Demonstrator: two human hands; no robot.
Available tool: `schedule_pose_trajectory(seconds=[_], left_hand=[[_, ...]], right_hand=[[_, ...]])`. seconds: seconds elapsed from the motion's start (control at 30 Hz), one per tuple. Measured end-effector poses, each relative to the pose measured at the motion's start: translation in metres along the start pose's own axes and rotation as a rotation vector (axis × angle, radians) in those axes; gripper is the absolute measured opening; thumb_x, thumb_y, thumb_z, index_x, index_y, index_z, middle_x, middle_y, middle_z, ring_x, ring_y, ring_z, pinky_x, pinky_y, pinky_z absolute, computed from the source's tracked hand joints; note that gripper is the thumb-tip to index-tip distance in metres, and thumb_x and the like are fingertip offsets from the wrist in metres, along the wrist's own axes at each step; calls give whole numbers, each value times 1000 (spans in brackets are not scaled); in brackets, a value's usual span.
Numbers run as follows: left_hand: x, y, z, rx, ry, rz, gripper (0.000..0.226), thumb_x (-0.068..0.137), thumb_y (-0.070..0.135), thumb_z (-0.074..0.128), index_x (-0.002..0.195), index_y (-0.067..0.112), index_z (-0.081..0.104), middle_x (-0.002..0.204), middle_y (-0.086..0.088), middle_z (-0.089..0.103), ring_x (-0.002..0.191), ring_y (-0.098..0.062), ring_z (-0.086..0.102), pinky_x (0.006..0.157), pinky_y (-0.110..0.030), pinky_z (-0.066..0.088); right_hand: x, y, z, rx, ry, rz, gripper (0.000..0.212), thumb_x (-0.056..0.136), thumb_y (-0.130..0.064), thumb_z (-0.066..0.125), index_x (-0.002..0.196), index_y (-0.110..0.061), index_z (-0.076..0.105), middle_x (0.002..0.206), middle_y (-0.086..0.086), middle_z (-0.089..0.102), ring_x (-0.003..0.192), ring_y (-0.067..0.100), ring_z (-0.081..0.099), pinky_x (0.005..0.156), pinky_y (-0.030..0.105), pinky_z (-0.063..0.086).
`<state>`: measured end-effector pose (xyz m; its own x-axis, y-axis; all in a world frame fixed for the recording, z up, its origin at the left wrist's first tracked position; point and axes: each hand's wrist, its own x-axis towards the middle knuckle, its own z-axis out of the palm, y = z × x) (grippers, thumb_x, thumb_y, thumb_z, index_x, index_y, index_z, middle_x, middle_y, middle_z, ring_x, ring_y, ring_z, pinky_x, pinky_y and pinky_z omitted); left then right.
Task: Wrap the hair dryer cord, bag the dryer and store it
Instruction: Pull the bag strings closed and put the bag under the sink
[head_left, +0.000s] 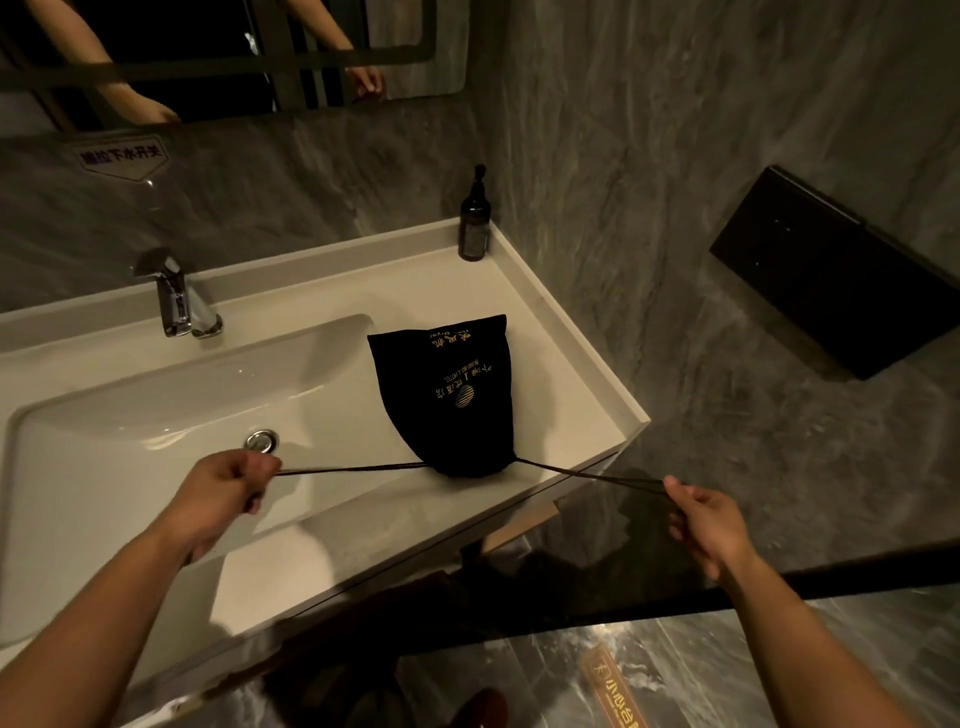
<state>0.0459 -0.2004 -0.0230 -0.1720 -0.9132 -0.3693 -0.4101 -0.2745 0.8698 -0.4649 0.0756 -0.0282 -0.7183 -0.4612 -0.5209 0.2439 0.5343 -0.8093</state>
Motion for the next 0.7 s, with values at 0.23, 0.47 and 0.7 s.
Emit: schedule_pose_trajectory(seconds=[0.23,0.47,0.7], left_hand=[[15,-7,-62,204,313,4,13,91,13,67,84,2,70,64,-14,55,58,-27,44,64,-35,38],[-29,67,10,298,30,337,10,92,16,68,83,15,72,67,-2,68,57,-6,56,61,-30,45],[-52,140,117,194,-408,549,17,92,18,67,108,21,71,80,6,70,71,2,63,68,-14,47]], right_hand=[[6,26,23,181,341,11,31,103,-23,64,76,-9,64,90,26,70,86,33,67,83,45,56],[-27,-25,63,87,146,-314,15,92,-19,78,81,-11,74,64,4,59,69,23,52,66,35,44],[-109,-108,149,-90,-433,-598,12,90,-7,79,82,-17,78,64,-2,68,58,7,57,55,15,44]])
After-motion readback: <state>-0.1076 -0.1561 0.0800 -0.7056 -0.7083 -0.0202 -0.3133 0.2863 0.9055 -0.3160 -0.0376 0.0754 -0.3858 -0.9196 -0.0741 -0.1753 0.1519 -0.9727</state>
